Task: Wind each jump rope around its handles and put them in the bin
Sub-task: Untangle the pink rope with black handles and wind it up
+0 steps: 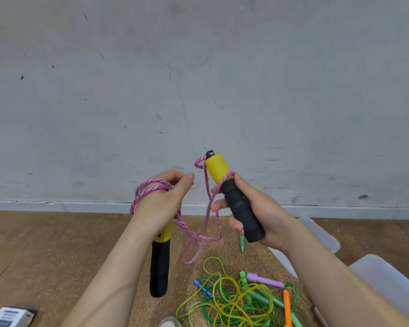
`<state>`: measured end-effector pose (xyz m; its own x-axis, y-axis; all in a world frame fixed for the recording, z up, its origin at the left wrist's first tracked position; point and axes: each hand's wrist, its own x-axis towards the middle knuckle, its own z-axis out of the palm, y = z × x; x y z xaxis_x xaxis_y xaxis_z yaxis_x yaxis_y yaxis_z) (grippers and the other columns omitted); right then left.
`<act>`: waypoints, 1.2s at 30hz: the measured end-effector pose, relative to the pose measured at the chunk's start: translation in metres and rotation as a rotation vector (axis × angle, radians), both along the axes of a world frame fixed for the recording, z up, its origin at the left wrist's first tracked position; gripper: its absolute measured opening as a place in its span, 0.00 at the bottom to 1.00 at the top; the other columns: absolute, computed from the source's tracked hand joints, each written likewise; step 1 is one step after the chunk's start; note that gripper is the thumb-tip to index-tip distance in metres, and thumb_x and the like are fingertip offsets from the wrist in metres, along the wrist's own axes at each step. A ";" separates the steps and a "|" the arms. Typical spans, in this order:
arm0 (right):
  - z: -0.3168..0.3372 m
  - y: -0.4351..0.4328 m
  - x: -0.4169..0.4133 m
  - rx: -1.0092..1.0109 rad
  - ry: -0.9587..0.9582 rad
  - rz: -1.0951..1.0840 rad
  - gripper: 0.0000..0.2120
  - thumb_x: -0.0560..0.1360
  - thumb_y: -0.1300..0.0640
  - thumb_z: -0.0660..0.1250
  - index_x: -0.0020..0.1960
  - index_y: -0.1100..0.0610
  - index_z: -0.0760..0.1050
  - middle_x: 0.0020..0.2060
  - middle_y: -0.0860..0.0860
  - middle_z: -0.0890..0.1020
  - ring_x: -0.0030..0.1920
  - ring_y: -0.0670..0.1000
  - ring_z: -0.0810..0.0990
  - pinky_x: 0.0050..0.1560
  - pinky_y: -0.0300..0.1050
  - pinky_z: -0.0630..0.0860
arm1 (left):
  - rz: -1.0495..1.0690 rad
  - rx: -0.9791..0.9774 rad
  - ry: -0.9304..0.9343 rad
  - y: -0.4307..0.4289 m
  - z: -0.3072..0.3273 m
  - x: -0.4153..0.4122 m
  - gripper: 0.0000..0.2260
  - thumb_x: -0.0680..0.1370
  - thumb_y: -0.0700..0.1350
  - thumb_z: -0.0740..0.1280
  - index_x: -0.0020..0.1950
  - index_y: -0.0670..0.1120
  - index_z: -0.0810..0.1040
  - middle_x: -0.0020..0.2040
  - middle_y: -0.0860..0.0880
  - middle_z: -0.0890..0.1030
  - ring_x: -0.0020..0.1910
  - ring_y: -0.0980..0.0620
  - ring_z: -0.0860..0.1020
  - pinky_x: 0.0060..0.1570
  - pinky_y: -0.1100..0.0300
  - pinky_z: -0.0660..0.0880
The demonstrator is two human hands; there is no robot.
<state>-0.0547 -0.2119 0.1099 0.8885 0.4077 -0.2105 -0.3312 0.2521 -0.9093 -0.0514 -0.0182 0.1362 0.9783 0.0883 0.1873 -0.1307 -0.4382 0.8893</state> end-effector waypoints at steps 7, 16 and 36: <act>-0.003 0.007 0.006 -0.054 -0.111 -0.118 0.33 0.72 0.31 0.58 0.53 0.60 0.78 0.36 0.58 0.79 0.23 0.54 0.72 0.26 0.42 0.70 | -0.258 -0.504 0.257 -0.001 0.008 -0.007 0.20 0.74 0.59 0.64 0.46 0.41 0.80 0.33 0.46 0.76 0.24 0.53 0.68 0.23 0.63 0.66; -0.008 0.026 0.001 -0.377 -0.087 -0.296 0.23 0.69 0.47 0.60 0.46 0.67 0.79 0.41 0.64 0.83 0.38 0.55 0.79 0.42 0.48 0.72 | -0.090 -0.315 0.248 -0.025 0.002 -0.007 0.07 0.73 0.51 0.72 0.40 0.48 0.82 0.30 0.50 0.73 0.25 0.54 0.70 0.27 0.65 0.68; -0.012 0.044 -0.003 -0.426 -0.210 -0.048 0.11 0.79 0.57 0.65 0.56 0.64 0.76 0.36 0.56 0.76 0.33 0.50 0.76 0.33 0.39 0.73 | 0.020 -0.384 0.459 -0.021 -0.001 0.001 0.20 0.72 0.61 0.69 0.41 0.43 0.81 0.32 0.47 0.81 0.29 0.50 0.79 0.34 0.58 0.76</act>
<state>-0.0578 -0.1681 0.0978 0.9455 0.2813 -0.1641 -0.1264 -0.1473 -0.9810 -0.0505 -0.0393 0.1350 0.9492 0.0851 -0.3029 0.3091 -0.0722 0.9483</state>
